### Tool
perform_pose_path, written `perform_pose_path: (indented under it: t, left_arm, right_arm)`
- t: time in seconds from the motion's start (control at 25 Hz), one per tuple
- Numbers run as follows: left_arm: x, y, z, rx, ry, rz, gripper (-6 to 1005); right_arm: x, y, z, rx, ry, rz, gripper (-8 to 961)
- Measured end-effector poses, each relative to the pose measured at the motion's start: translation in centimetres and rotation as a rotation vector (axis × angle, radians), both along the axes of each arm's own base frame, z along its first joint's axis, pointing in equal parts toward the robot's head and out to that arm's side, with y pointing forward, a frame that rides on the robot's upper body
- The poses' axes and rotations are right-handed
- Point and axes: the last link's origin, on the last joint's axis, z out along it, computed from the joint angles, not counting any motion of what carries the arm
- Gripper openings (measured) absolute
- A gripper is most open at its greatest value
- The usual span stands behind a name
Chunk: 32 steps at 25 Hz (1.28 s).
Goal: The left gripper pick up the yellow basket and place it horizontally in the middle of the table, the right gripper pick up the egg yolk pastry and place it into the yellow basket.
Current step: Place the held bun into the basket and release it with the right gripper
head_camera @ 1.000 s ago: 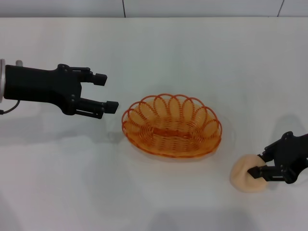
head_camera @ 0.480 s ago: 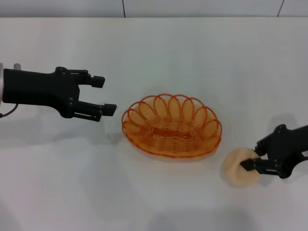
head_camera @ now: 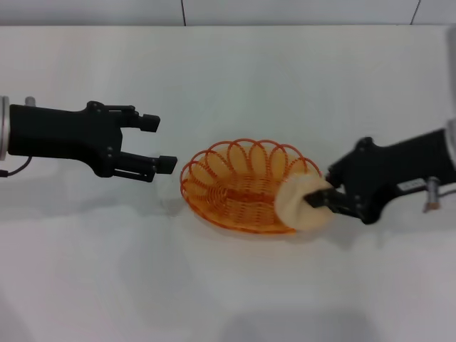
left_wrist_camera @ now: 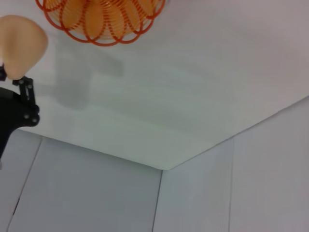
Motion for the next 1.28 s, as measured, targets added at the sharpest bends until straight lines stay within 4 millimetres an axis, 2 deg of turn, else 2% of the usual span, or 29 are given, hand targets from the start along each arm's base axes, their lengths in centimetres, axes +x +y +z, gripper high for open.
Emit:
perform_pose_path:
  t: [0.28,0.68,0.88,1.12,1.28]
  left_arm:
    - [0.2,0.0,0.1,0.001,-0.01,-0.008,870]
    - [0.3,0.0,0.0,0.002,-0.008,-0.009,870]
    - [0.3,0.1,0.0,0.004,-0.006,-0.011,870]
    - [0.3,0.2,0.2,0.008,-0.005,-0.01,870]
    - [0.2,0.2,0.3,0.012,-0.004,-0.007,870]
  right_arm:
    - [-1.7,1.5,-2.1,0.042,-0.001,0.049,58]
    - [-1.9,3.0,-4.2,0.076,0.001,0.031,55]
    - [-1.9,3.4,-4.7,0.076,0.015,0.015,49]
    - [-1.9,3.4,-4.8,0.069,0.013,0.018,166]
    - [-2.0,3.3,-4.7,0.07,0.014,0.022,339]
